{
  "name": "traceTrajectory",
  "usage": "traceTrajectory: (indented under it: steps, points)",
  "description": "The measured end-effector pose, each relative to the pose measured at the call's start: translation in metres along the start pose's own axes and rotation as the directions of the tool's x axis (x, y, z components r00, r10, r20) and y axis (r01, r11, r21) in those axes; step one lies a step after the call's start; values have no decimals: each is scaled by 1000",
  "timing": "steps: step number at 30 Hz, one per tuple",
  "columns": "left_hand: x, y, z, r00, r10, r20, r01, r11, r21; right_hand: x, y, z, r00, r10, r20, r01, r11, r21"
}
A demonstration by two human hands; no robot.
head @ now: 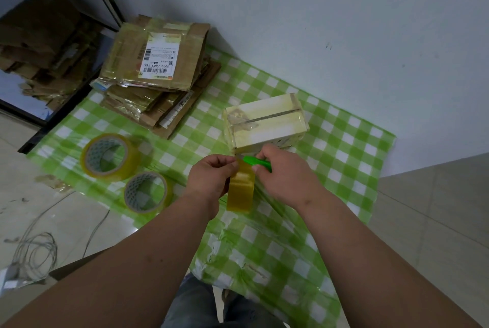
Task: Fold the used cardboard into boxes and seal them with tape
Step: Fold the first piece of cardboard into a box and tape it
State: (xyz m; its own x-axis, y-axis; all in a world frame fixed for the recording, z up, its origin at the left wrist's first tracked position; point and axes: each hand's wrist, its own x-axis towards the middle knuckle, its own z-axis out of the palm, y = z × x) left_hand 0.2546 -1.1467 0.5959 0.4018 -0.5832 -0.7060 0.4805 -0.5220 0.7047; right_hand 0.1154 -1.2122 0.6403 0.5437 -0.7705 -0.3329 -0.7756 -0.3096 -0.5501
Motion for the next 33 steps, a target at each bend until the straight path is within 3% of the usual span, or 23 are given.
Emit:
traceTrajectory:
  steps: [14,24,29,31,33]
  points:
    - [2,-3,3,996,49,-76,-41,994,98,4,-6,-5,1000,10,-2,-10,992,-129]
    - [5,2,-2,995,61,-79,-47,986,160,-6,38,-13,979,196,-55,-200,976,-84]
    - [2,4,-2,992,110,-58,-92,964,250,-11,57,20,947,303,110,-293,951,-97]
    - [0,6,-2,991,124,-46,-106,951,289,-13,59,29,921,344,182,-310,932,-190]
    - [0,7,-2,991,125,-36,-108,945,308,-12,54,33,919,365,147,-327,917,-229]
